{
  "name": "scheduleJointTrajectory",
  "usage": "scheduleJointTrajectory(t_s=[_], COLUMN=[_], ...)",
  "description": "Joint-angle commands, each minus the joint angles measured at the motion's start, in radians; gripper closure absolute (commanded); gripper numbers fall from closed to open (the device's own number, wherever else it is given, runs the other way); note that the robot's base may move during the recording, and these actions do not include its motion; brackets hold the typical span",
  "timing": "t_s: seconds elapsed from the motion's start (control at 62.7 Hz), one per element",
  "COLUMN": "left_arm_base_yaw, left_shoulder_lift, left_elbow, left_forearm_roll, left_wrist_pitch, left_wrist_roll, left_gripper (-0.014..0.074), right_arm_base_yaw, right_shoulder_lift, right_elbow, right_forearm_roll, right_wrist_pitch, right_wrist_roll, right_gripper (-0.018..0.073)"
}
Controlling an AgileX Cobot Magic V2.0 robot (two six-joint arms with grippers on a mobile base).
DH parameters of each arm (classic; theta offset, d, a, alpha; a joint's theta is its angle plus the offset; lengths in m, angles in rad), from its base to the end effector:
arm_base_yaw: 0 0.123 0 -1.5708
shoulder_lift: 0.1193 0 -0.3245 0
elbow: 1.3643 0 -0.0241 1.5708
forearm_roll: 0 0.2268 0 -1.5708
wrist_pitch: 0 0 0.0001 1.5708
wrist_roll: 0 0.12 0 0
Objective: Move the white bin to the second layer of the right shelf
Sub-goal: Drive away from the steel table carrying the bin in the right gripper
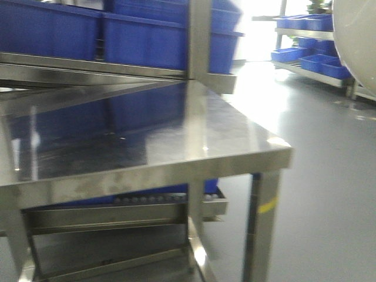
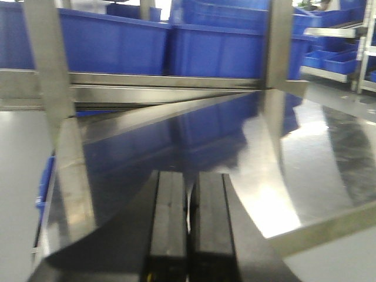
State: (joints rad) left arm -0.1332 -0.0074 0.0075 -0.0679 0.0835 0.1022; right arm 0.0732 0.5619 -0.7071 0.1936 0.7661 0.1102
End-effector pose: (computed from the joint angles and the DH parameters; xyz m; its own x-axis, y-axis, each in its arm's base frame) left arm 0.0211 -0.0035 0.2033 0.0085 0.0337 -0.9994 0.1382 0.9898 0.0345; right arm 0.0646 0.0208 0.3434 -0.5302 0.2075 -0.8221 -0.0580 0.9584 0.2793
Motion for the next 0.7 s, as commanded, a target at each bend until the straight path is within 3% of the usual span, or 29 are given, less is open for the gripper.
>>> scheduleJointTrajectory(t_s=[0.0, 0.686], left_arm_base_yaw=[-0.003, -0.003], left_shoulder_lift=[-0.014, -0.014], left_elbow=[0.037, 0.037], left_forearm_roll=[-0.006, -0.006], left_wrist_pitch=[-0.083, -0.083], left_wrist_roll=[-0.003, -0.003], left_gripper=[0.0512, 0.0512], right_arm_base_yaw=[-0.006, -0.006], right_shoulder_lift=[0.007, 0.007], right_elbow=[-0.029, -0.029], right_forearm_roll=[0.022, 0.022], right_wrist_pitch=[-0.081, -0.08], right_wrist_roll=[-0.004, -0.004], right_gripper=[0.0503, 0.0503])
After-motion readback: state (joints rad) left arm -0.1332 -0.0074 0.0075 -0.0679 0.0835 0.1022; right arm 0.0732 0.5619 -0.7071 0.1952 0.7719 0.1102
